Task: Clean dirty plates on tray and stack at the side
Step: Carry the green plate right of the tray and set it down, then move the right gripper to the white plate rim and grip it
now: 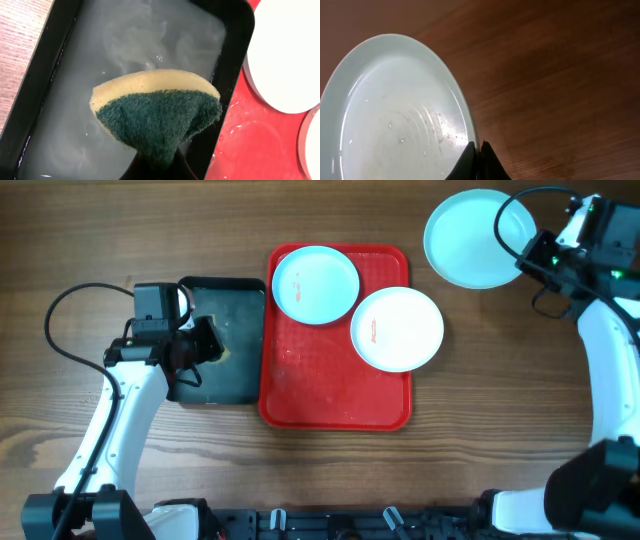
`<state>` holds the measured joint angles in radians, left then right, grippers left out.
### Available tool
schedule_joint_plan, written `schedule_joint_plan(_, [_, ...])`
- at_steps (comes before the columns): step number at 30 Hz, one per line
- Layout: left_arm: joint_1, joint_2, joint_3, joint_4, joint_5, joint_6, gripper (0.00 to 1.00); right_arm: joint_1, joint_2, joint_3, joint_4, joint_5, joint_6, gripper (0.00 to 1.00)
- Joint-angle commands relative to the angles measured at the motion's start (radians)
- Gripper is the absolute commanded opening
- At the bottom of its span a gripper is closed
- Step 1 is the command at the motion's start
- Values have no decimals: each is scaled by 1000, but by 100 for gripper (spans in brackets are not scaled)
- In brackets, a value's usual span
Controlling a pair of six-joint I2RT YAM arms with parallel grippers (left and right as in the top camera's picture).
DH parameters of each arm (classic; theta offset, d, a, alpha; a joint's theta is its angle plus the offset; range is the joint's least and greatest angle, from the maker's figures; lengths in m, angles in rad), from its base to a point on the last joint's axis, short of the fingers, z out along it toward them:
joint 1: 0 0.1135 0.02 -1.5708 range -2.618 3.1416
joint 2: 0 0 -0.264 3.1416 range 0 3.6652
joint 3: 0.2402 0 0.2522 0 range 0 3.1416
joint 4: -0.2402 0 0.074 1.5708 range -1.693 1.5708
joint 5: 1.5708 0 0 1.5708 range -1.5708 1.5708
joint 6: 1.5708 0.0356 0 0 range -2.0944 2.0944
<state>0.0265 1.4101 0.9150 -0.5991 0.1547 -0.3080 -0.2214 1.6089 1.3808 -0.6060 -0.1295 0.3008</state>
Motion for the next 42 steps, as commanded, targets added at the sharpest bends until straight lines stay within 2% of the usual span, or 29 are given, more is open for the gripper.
schedule_joint_plan(1, [2, 4, -8, 8, 12, 16, 4, -3, 61, 12, 1, 41, -13, 4])
schedule_joint_plan(11, [2, 4, -8, 4, 12, 16, 4, -3, 237, 12, 64, 137, -10, 4])
schedule_joint_plan(23, [2, 4, -8, -3, 12, 16, 4, -3, 347, 11, 81, 177, -9, 4])
schedule_joint_plan(30, [2, 4, -8, -3, 12, 16, 4, 0, 398, 11, 65, 157, -22, 4])
schedule_joint_plan(33, [2, 4, -8, -3, 12, 16, 4, 0, 398, 5, 48, 121, -93, 4])
schedule_joint_plan(35, [2, 4, -8, -3, 12, 16, 4, 1, 398, 5, 20, 121, -127, 8])
schedule_joint_plan(42, [2, 4, -8, -3, 12, 16, 4, 2, 398, 5, -51, 11, -171, 9])
